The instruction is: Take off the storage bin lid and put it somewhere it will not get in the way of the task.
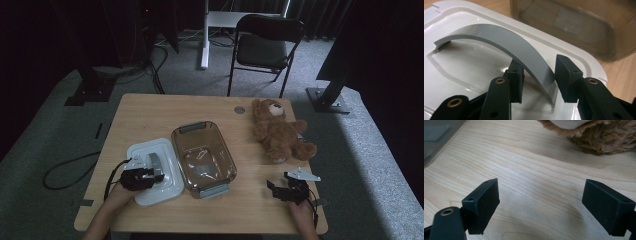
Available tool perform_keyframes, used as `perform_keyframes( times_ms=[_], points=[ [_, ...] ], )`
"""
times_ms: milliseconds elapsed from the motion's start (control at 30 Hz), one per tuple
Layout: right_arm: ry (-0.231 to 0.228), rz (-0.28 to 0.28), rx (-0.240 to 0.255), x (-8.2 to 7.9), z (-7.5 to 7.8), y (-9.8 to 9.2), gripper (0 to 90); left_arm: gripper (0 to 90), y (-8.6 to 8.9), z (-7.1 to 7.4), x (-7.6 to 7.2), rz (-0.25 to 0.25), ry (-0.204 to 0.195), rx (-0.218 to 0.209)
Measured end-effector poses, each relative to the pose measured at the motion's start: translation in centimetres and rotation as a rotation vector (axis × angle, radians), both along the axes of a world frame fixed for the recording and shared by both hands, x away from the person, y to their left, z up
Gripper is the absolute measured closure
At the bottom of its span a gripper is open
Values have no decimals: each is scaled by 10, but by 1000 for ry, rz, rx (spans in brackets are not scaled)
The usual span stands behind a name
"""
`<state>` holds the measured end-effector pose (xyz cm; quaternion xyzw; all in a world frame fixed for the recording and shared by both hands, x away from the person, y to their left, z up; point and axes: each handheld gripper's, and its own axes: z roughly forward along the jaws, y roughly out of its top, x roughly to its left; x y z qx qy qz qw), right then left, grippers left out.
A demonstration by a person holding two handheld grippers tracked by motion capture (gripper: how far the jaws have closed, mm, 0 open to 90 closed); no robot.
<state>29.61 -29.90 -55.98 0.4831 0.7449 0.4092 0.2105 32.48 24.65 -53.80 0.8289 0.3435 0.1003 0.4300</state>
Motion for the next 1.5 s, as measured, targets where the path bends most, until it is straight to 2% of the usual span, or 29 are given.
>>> perform_keyframes(
  times_ms=[133,233,267,333,367,433,500,533,700,833,933,1167,1200,1267,1433,1500],
  points=[
    [0,1,0,0,0,0,135,590,-4,-5,2,-9,15,12],
    [-1,0,0,0,0,0,135,549,-6,-6,2,-11,6,22],
    [-1,0,0,0,0,0,135,510,-6,-5,3,-3,15,12],
    [-1,0,1,0,0,0,136,357,-6,-3,3,24,15,16],
    [-1,0,1,0,0,0,136,357,-5,-2,3,23,19,7],
    [-1,0,1,0,0,0,135,276,-2,-1,3,39,19,3],
    [-1,-1,3,0,0,0,135,268,1,-1,2,53,21,-5],
    [-1,0,2,0,0,0,135,190,3,-1,1,72,17,-1],
    [-1,1,-1,0,0,0,135,190,5,1,-2,89,1,15],
    [-1,2,-4,0,0,0,135,168,5,4,-4,100,10,31],
    [0,3,-4,0,0,0,135,109,8,6,-6,112,18,37],
    [0,5,-15,0,0,2,135,98,19,6,-10,143,38,27],
    [-1,5,-14,-1,0,2,135,39,21,6,-10,146,46,27],
    [-2,6,-13,0,0,2,135,26,25,6,-11,169,60,32],
    [-30,27,-31,-4,1,6,134,26,33,3,-18,222,27,50],
    [-29,45,-64,-5,2,8,134,26,39,3,-20,257,21,46]
  ],
)
